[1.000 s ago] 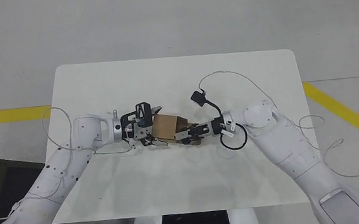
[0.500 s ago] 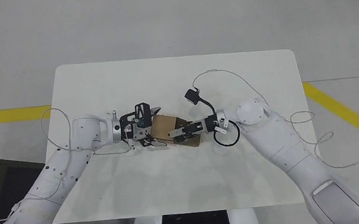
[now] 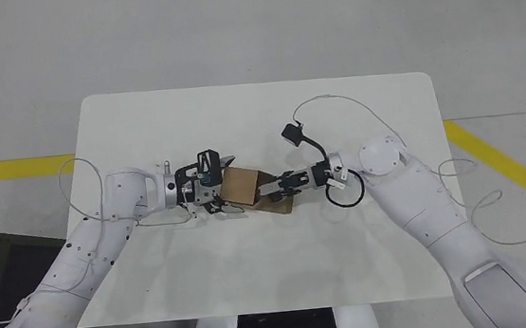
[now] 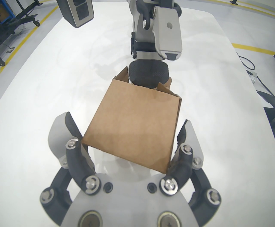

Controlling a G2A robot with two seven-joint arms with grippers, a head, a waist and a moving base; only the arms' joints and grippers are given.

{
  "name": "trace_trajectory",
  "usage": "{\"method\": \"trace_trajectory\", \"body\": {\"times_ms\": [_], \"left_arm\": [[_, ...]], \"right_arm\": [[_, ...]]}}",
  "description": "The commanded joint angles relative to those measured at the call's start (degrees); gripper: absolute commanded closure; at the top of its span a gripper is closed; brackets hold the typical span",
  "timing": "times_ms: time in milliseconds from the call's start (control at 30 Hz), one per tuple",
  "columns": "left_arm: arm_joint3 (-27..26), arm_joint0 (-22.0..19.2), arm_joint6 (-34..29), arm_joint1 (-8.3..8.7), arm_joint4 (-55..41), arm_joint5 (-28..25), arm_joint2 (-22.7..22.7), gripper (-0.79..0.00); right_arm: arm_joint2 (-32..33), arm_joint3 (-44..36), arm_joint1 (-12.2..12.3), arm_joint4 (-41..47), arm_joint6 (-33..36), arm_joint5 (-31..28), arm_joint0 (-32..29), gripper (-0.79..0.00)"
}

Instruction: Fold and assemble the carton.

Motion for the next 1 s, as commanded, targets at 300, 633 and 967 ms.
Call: {"method": "trace_trajectory", "body": {"times_ms": [300,633,967], "left_arm": [[-0.33,0.32,-0.19,-0.04,0.33,-0.08,-0.50,-0.785],[-0.52,0.52,-0.16,-0.02,0.26,-0.08,-0.81,-0.785],[-0.84,0.86,-0.01,0.05,0.46,-0.08,-1.16,-0.785]], "right_arm": [[4.32,-2.62,1.92,-4.10,-1.83,2.52,-0.69,-0.379],[0.66,-1.99,0.67,-4.51,-1.93,0.97,1.37,-0.376],[-1.32,-2.12,-0.01,-2.99,-2.39,2.56,0.22,-0.376]]}}
